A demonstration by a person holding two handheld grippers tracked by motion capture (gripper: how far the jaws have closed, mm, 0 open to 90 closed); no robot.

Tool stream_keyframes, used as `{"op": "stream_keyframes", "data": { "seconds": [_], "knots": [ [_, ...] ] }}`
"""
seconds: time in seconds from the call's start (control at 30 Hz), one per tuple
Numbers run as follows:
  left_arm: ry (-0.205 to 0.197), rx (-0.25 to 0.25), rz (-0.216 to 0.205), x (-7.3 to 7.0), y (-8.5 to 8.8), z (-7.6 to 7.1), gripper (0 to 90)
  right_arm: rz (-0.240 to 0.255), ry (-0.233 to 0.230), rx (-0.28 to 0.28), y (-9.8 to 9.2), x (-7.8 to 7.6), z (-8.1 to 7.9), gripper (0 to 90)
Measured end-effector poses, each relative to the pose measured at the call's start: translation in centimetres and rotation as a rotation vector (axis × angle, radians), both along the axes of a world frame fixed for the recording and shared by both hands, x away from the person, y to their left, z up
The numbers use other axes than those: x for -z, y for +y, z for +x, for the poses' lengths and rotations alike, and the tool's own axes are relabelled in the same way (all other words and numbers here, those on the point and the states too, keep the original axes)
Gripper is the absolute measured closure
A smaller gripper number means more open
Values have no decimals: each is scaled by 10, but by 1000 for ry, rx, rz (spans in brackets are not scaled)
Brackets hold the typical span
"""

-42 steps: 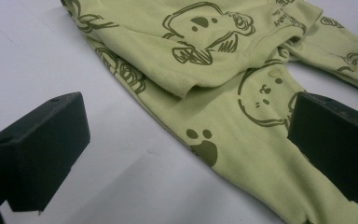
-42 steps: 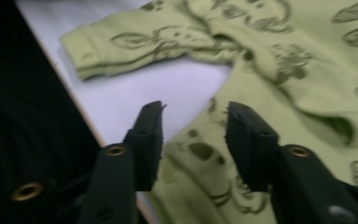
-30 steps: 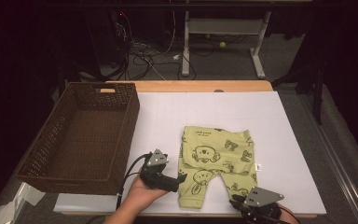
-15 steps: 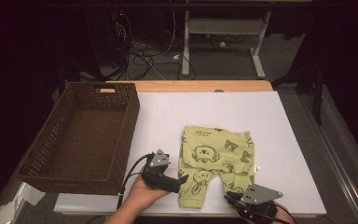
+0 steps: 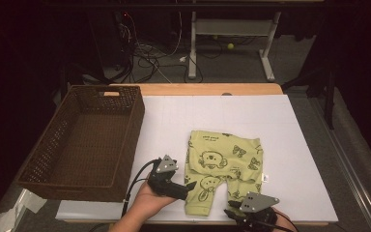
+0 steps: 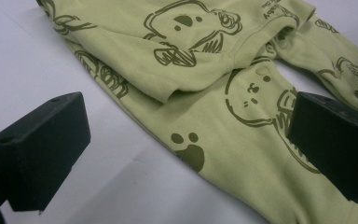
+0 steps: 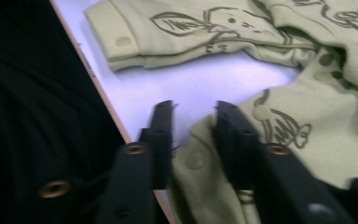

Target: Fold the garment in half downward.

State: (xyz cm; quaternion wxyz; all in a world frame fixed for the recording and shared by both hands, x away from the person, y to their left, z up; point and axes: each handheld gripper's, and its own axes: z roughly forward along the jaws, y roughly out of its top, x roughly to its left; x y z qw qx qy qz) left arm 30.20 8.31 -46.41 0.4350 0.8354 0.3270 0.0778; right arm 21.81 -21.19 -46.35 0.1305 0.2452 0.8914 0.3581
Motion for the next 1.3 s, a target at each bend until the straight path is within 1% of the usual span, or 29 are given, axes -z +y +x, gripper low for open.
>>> {"op": "stream_keyframes", "data": {
  "seconds": [0.03, 0.07, 0.13, 0.2, 0.23, 0.27, 0.33, 0.37, 0.4, 0.43, 0.53, 0.6, 0.63, 0.67, 0.7, 0.73, 0.77, 0.8, 0.83, 0.87, 0.9, 0.97, 1.0, 1.03, 1.07, 1.1, 1.17, 1.2, 1.3],
  "knots": [
    [0, -1, -1, 0, -1, 0, 0, 10, -4, -3, -1, -2, 0, 616],
    [1, 2, -2, 0, -1, 0, 0, 29, -3, 3, -3, -4, 0, 598],
    [-2, 5, -7, 0, -2, 0, 11, 68, -16, 16, -9, -9, 1, 579],
    [0, 9, -9, 0, -3, 1, 44, 93, -32, 47, -17, -14, 3, 574],
    [-5, 5, 0, 1, -3, 1, 78, 104, -40, 65, -21, -16, 4, 574],
    [-15, -3, 13, 1, -4, 2, 132, 117, -48, 86, -26, -17, 5, 574],
    [-17, -4, 23, 2, -7, 3, 178, 131, -60, 129, -37, -18, 11, 574],
    [-20, -3, 25, 3, -8, 4, 231, 135, -61, 154, -43, -18, 14, 573],
    [-27, -3, 25, 3, -9, 5, 282, 137, -64, 189, -48, -18, 18, 575],
    [-31, -2, 34, 4, -10, 7, 309, 140, -73, 218, -53, -18, 22, 581],
    [-46, -13, 62, 5, -14, 12, 385, 137, -88, 316, -66, -15, 35, 596],
    [-45, -13, 72, 5, -18, 16, 429, 119, -95, 362, -70, -12, 42, 593],
    [-50, -13, 81, 6, -20, 17, 436, 104, -98, 366, -70, -10, 46, 572],
    [-52, -13, 90, 7, -22, 18, 439, 100, -96, 367, -70, -8, 49, 546],
    [-48, -11, 103, 9, -25, 20, 470, 94, -93, 374, -68, -6, 52, 520],
    [-31, -15, 136, 10, -28, 22, 477, 79, -93, 379, -66, -4, 55, 510],
    [-22, -12, 158, 11, -31, 23, 483, 59, -95, 385, -65, -2, 58, 509],
    [-25, -9, 165, 11, -32, 22, 490, 43, -92, 396, -64, 0, 62, 509],
    [-29, -7, 168, 11, -32, 22, 522, 30, -83, 405, -64, 2, 65, 516],
    [-29, -5, 166, 11, -32, 22, 539, 18, -73, 412, -65, 4, 68, 533],
    [-28, -6, 166, 11, -32, 22, 572, 20, -63, 414, -67, 7, 69, 551],
    [-19, -6, 158, 11, -31, 23, 621, 36, -60, 422, -71, 6, 70, 638],
    [-16, -10, 157, 11, -31, 23, 652, 33, -64, 428, -71, 6, 69, 688],
    [-14, -10, 155, 11, -31, 24, 669, 34, -69, 427, -72, 6, 69, 734],
    [-16, -12, 153, 11, -31, 24, 706, 32, -70, 421, -73, 6, 69, 777],
    [-18, -11, 152, 11, -31, 23, 745, 29, -71, 417, -72, 6, 68, 799],
    [-29, -8, 152, 11, -31, 22, 782, 22, -84, 413, -70, 6, 67, 828],
    [-34, -8, 144, 10, -30, 22, 800, 22, -91, 409, -70, 5, 67, 837],
    [-44, -9, 120, 9, -29, 21, 818, 40, -112, 411, -71, 1, 64, 850]
  ]
}}
